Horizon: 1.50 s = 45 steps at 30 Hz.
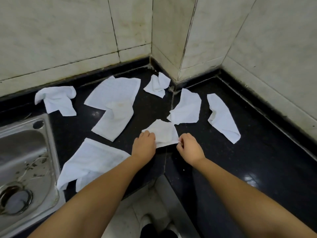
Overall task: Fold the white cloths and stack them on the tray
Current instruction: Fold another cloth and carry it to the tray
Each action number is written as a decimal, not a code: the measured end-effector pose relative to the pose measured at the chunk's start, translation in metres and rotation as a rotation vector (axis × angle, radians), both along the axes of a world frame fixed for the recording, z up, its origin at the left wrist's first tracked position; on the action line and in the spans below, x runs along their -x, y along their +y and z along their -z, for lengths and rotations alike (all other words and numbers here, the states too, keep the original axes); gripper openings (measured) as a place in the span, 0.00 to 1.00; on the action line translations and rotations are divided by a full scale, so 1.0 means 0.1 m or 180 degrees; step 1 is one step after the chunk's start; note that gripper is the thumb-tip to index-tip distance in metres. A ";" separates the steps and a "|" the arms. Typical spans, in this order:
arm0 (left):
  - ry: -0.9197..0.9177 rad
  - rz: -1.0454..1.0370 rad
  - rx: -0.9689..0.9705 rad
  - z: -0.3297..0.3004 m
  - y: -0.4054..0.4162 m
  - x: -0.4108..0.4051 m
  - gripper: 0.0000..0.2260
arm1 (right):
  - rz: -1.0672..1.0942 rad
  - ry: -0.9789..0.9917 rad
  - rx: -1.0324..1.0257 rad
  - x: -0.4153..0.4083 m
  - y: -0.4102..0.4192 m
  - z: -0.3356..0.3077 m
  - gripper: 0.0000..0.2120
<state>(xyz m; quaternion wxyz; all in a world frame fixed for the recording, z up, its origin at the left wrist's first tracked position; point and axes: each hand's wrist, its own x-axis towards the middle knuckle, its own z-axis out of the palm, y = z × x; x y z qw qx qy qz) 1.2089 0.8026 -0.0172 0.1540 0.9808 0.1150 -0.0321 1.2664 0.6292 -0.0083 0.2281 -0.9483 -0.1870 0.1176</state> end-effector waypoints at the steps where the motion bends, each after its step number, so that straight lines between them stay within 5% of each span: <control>1: -0.0144 -0.0091 0.0151 -0.06 -0.02 -0.01 0.08 | 0.0267 0.0131 -0.0429 -0.02 -0.02 -0.08 0.04; 4: -0.0531 -0.0522 0.1193 -0.30 -0.09 -0.09 0.03 | 0.0644 0.0483 -0.1313 -0.09 -0.13 -0.30 0.04; 9: -0.0659 -0.0733 0.2726 -0.71 -0.31 -0.37 0.04 | -0.0175 0.0983 -0.0582 -0.05 -0.40 -0.47 0.08; 13: -0.0398 -0.0389 0.3276 -0.89 -0.57 -0.47 0.02 | 0.0633 0.0632 -0.1689 -0.10 -0.51 -0.66 0.10; 17: -0.0094 -0.0159 0.3618 -0.98 -0.83 -0.41 0.04 | 0.1051 0.1282 -0.2505 -0.18 -0.54 -0.88 0.17; 22: 0.0119 0.0016 0.3619 -0.97 -0.96 -0.36 0.03 | 0.1286 0.1089 -0.2409 -0.17 -0.59 -0.86 0.07; 26: 0.0327 0.0061 0.3503 -0.99 -0.97 -0.34 0.04 | 0.1475 0.1745 -0.2859 -0.12 -0.71 -0.90 0.10; 32: 0.0719 0.0220 0.4023 -1.08 -1.11 -0.32 0.05 | 0.1728 0.2136 -0.2477 -0.14 -0.80 -0.88 0.17; 36: 0.0860 0.0246 0.4146 -1.11 -1.17 -0.37 0.08 | 0.1363 0.1665 -0.2450 -0.11 -0.90 -0.95 0.05; 45: 0.0410 0.0681 0.3427 -1.43 -1.51 -0.67 0.19 | 0.0880 0.0353 -0.2081 -0.26 -1.27 -1.37 0.04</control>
